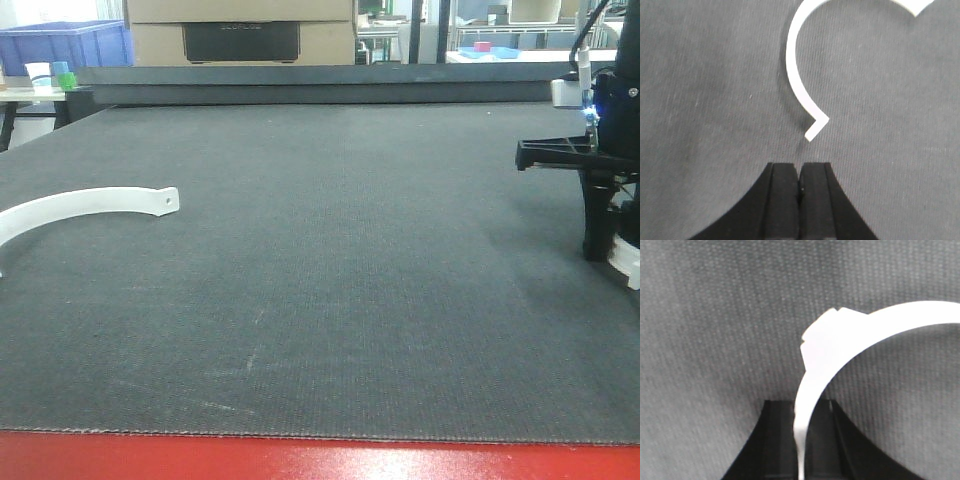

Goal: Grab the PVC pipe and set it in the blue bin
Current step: 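Lift both held white clamps up off the table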

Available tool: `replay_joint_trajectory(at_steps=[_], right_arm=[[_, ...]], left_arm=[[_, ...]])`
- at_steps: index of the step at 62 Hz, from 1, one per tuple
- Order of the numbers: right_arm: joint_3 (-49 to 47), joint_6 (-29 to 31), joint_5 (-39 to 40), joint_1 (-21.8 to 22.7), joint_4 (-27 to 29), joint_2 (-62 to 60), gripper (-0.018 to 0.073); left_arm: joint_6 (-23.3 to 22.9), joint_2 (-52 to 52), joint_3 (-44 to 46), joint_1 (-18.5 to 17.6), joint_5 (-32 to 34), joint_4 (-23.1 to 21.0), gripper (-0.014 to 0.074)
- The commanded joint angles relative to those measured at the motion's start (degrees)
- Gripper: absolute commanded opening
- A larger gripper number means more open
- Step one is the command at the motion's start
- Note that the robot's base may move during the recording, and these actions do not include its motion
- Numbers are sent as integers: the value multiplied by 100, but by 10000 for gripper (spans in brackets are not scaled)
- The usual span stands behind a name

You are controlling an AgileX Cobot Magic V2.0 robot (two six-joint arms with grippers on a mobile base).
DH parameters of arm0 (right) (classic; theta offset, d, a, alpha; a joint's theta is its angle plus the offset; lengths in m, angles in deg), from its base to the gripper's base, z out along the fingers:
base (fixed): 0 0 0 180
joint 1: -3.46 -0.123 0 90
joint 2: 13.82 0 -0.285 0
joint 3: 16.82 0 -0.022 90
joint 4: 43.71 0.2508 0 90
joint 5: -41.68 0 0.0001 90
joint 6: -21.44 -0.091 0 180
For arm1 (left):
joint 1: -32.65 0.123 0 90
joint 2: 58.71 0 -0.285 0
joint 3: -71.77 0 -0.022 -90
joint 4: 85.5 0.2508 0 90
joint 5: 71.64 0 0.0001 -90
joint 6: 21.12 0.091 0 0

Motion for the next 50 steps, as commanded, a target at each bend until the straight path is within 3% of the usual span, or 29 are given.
replay_joint_trajectory(at_steps=[1,12,24,39,50], right_arm=[[-117,229,-131,-117,-132,-183,-157],[-305,425,-226,-504,-490,-530,-157],[-560,706,-293,-726,-521,-692,-157],[-561,706,-312,-735,-521,-692,-157],[-550,706,-218,-735,-521,-692,-157]], left_arm=[[-10,16,280,87,-281,-7,-111],[15,-305,849,144,-789,101,-111],[551,-1291,1711,144,-1456,102,-111],[555,-2445,2493,144,-1452,91,-111],[555,-2889,2539,144,-1008,55,-111]])
